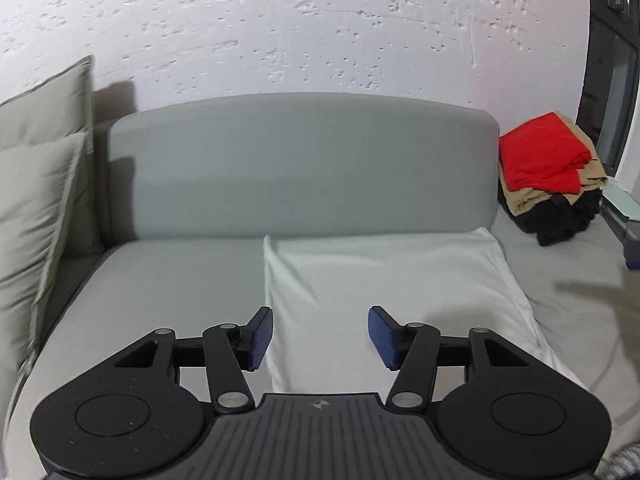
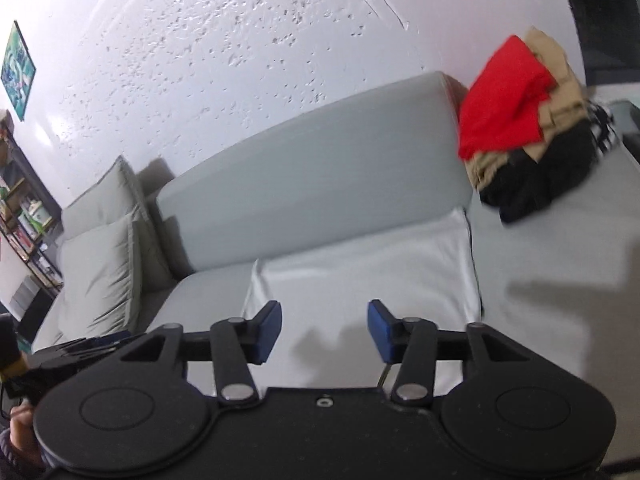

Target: Fold clothes

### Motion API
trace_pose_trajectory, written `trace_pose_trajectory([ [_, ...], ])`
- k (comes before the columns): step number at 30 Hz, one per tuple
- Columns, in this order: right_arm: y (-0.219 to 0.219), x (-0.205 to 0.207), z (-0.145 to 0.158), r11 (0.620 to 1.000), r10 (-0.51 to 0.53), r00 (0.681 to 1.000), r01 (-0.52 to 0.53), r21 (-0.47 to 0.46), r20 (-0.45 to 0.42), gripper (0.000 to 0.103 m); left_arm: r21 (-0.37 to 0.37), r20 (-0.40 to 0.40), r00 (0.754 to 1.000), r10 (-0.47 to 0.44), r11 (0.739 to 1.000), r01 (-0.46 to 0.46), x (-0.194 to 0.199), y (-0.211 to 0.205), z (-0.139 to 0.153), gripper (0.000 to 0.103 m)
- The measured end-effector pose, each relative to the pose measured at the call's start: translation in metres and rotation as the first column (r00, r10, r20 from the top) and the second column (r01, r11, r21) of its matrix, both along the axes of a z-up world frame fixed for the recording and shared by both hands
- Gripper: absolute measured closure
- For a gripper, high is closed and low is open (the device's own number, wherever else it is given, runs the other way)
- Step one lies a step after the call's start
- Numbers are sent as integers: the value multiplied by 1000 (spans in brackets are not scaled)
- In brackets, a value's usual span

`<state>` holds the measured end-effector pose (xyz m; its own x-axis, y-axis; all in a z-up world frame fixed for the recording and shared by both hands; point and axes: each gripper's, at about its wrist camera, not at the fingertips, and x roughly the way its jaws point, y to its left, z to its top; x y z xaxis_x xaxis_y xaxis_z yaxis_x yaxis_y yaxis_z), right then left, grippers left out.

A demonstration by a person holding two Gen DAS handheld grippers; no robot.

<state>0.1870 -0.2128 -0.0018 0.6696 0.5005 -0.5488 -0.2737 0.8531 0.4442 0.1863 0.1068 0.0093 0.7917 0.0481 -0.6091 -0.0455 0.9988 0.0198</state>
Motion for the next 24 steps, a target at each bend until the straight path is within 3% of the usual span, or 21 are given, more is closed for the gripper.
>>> trace_pose_trajectory([
  [6, 27, 121, -84, 998, -24, 993, 18, -54, -114, 70, 7, -87, 996, -3, 1000, 4, 101, 9, -84, 58],
  [11, 49, 181, -149, 981, -55, 994, 36, -193, -95, 74, -3, -111, 993, -37, 999, 37, 168, 7, -135, 58],
  [14, 59, 203, -177, 966, -68, 994, 44, -257, -86, 77, 50, -109, 992, -58, 997, 64, 202, -1, -155, 58],
  [17, 70, 222, -191, 946, -80, 997, 69, -318, -22, 77, 113, -85, 995, 48, 993, -38, 239, 7, -166, 55],
  [19, 73, 238, -191, 937, -101, 995, 100, -335, 15, 78, 99, -77, 987, 144, 986, -136, 263, 24, -167, 48],
  [20, 74, 246, -191, 932, -115, 993, 117, -342, 27, 77, 88, -75, 980, 186, 980, -180, 274, 32, -167, 41],
  [22, 70, 264, -192, 924, -154, 988, 150, -351, 19, 75, 154, -87, 954, 288, 950, -273, 294, 42, -164, 42],
  [24, 62, 275, -190, 919, -195, 981, 181, -350, -5, 75, 206, -90, 934, 346, 924, -322, 302, 52, -156, 54],
])
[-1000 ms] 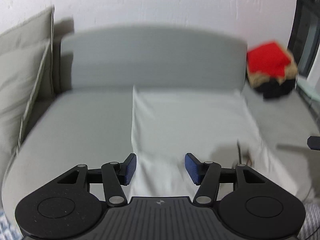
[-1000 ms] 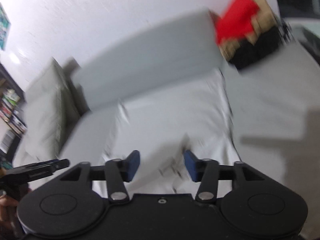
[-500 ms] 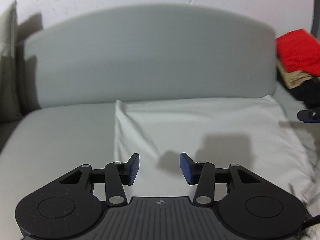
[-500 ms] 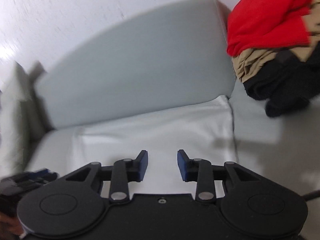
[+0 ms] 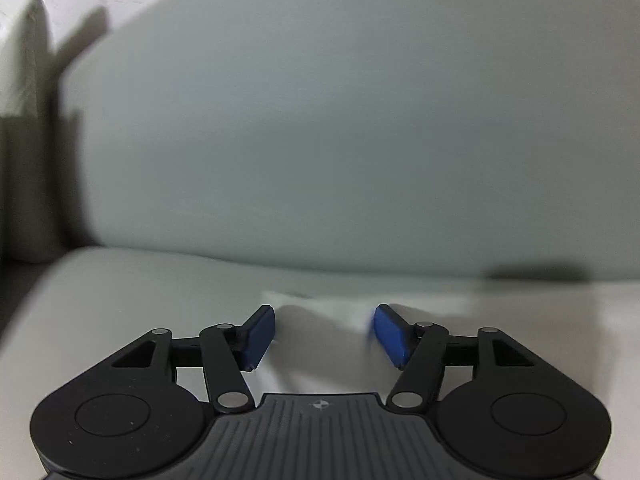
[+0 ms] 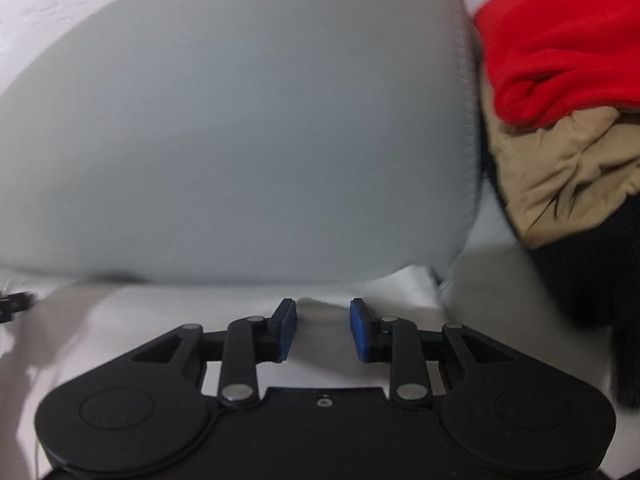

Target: Fold clothes

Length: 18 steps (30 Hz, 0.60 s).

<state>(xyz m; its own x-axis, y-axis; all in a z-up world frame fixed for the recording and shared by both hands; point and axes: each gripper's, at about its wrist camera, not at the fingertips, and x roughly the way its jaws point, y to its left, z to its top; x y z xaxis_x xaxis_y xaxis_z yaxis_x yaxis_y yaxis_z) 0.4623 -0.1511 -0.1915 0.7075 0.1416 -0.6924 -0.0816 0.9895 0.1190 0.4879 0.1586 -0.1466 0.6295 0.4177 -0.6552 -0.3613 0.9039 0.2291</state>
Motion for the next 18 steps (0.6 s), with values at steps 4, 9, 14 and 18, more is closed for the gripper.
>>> trace_pose_trajectory([
  [4, -35, -14, 20, 995, -50, 998, 48, 89, 24, 69, -125, 56, 998, 41, 992, -34, -28, 44, 21, 57],
  [9, -71, -36, 38, 982, -36, 999, 34, 183, 8, 59, -312, 67, 997, 29, 950, -6, -66, 84, 27, 57],
  [14, -89, -28, 32, 955, -92, 993, 109, 277, -74, 60, -425, 50, 999, -8, 905, 28, -62, 89, 8, 51],
  [18, -93, -19, 22, 948, -133, 984, 160, 275, -114, 60, -410, 83, 996, -35, 910, 67, -55, 78, 2, 38],
])
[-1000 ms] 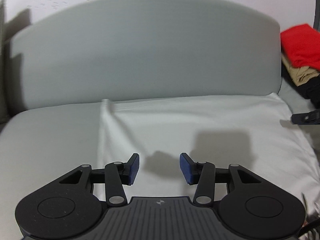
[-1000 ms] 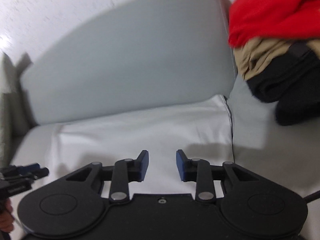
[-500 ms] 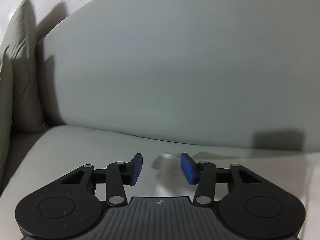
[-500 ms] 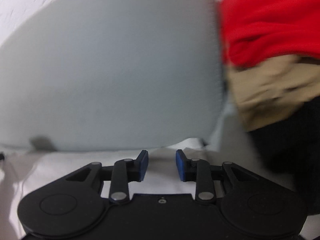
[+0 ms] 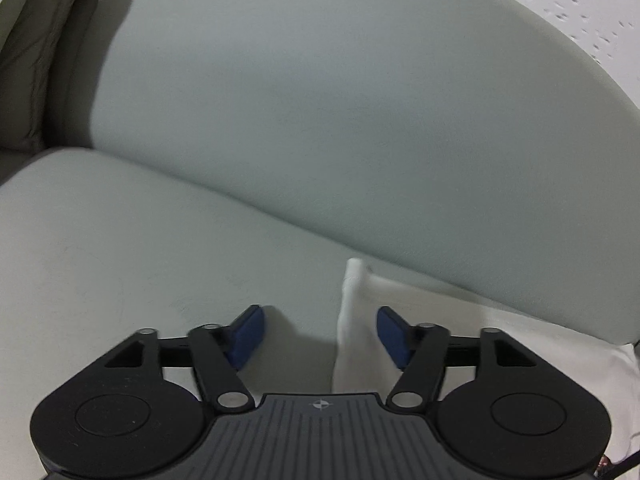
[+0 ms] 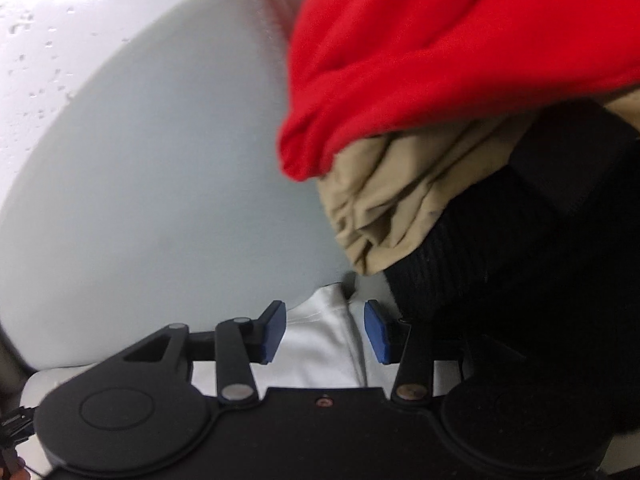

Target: Fold clothes

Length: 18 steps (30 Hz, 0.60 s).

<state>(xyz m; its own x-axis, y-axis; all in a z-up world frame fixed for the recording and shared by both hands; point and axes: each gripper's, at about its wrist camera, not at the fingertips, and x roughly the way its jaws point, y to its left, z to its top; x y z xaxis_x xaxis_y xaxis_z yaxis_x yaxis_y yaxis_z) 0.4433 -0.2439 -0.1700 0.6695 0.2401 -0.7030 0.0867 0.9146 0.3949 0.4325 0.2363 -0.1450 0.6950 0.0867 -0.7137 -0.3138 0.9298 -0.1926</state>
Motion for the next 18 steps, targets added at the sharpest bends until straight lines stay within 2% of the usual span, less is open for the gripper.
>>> trace_pose_trajectory([
  [3, 5, 2, -4, 999, 0, 1000, 0, -33, -11, 60, 51, -8, 999, -40, 998, 40, 9, -10, -3, 41],
  [7, 23, -7, -5, 989, 10, 1000, -7, -147, 19, 59, 108, -17, 997, -70, 992, 71, 18, -19, -3, 45],
  [11, 36, -17, -12, 969, 14, 998, 1, -248, 58, 58, 145, -23, 997, -73, 987, 75, 19, -25, -5, 45],
  [15, 38, -25, -12, 975, -30, 997, 43, -218, 64, 62, 168, -25, 996, -85, 982, 88, 19, -23, -2, 45],
  [18, 42, -42, -11, 987, -45, 998, 51, -153, 44, 67, 168, -19, 996, -90, 982, 92, 22, -21, -8, 45],
])
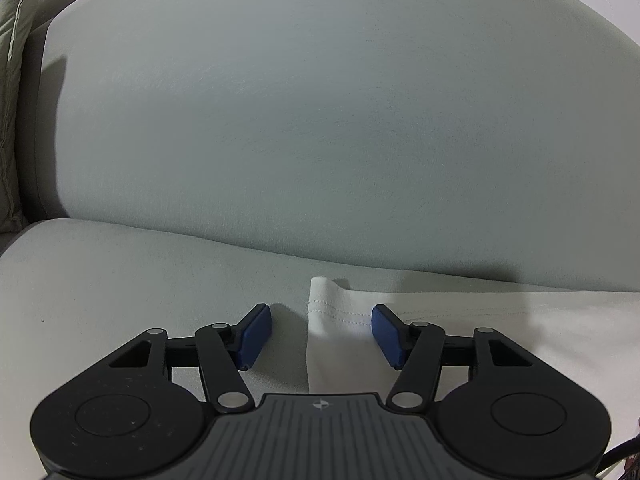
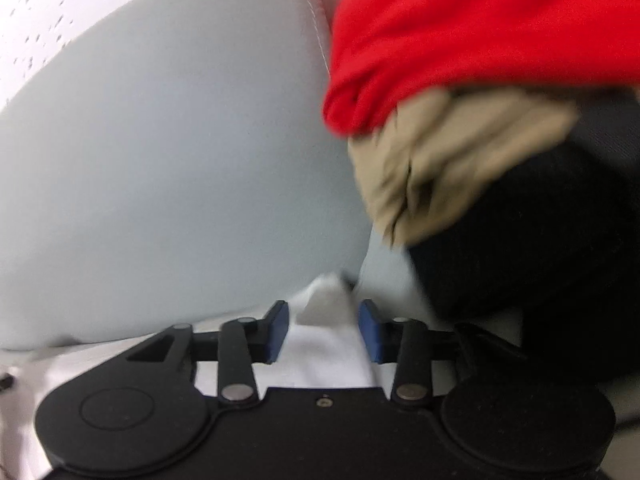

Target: Fold clothes

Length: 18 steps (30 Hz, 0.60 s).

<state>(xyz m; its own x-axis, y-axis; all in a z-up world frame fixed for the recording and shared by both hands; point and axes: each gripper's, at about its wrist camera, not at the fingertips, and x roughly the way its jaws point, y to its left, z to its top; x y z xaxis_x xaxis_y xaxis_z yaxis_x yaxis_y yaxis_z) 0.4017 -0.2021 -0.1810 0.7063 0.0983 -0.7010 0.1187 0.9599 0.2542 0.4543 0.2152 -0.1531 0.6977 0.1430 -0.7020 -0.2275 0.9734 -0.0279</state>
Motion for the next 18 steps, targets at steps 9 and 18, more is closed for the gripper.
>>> trace_pose_trajectory([
  [9, 13, 3, 10, 967, 80, 995, -63, -246, 58, 68, 16, 4, 1000, -1, 1000, 1, 0, 0, -5, 48],
  [18, 20, -42, 15, 807, 462, 763, -151, -571, 452, 34, -125, 200, 975, 99, 989, -74, -112, -31, 44, 47],
])
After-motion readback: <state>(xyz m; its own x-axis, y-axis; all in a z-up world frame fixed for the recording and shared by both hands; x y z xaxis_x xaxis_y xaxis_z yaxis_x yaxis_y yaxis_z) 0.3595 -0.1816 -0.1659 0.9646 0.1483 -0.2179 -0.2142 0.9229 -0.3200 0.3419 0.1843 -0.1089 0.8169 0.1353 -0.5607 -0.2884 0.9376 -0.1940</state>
